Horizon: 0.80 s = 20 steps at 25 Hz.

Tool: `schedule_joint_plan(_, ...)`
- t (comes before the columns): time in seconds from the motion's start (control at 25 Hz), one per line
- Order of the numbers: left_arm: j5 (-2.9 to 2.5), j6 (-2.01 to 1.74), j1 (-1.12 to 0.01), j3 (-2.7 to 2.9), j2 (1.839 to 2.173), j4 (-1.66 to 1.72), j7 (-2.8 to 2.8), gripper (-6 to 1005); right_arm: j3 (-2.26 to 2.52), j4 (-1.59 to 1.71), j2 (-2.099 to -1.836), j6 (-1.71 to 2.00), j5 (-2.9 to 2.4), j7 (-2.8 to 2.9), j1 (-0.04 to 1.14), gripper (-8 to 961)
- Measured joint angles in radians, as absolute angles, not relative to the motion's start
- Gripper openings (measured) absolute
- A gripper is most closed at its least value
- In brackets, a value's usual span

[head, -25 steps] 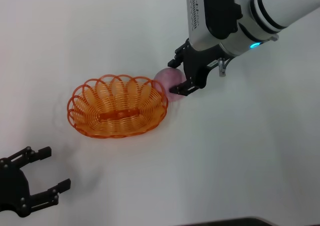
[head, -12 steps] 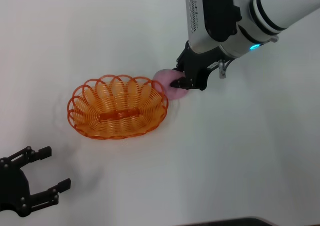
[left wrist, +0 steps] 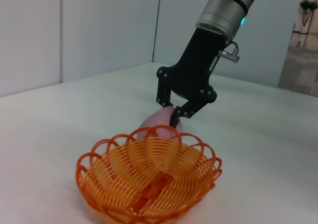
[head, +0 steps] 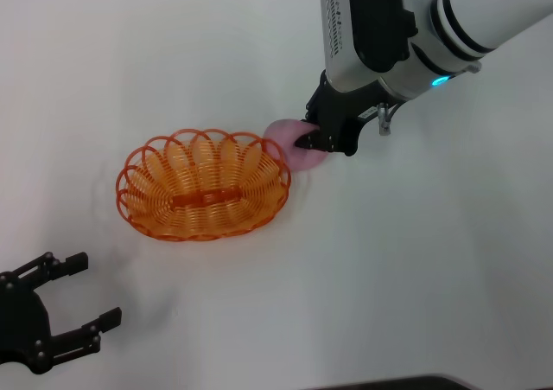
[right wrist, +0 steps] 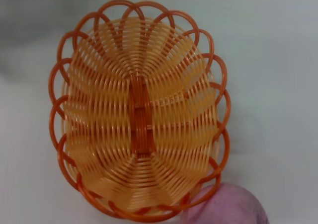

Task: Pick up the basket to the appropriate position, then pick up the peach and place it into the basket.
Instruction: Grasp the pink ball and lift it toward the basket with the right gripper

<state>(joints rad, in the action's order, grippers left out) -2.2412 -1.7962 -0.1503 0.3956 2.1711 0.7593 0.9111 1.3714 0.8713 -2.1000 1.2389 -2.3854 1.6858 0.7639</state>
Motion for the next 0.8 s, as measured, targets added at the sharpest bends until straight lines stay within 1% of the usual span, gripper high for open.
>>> schedule_joint_plan(0.28, -2.241, -1.796, -0.15, 0.396, 2.171, 0.759, 0.912, 831, 1.37, 0.875, -2.1, 1.239, -2.385, 1.688, 0.764, 138)
schedule_joint_plan(0.4, -2.242, -1.796, -0.15, 0.396, 2.171, 0.759, 0.912, 831, 1.367, 0.9, -2.098, 1.243, -2.389, 1.705, 0.754, 138)
schedule_joint_plan(0.6, -2.243, -1.793, -0.148, 0.396, 2.171, 0.761, 0.912, 830, 1.344, 1.005, -2.095, 1.25, -2.395, 1.727, 0.695, 138)
schedule_joint_plan(0.8, -2.243, -1.793, -0.149, 0.396, 2.171, 0.761, 0.913, 830, 1.264, 1.062, -2.092, 1.294, -2.392, 1.73, 0.662, 139)
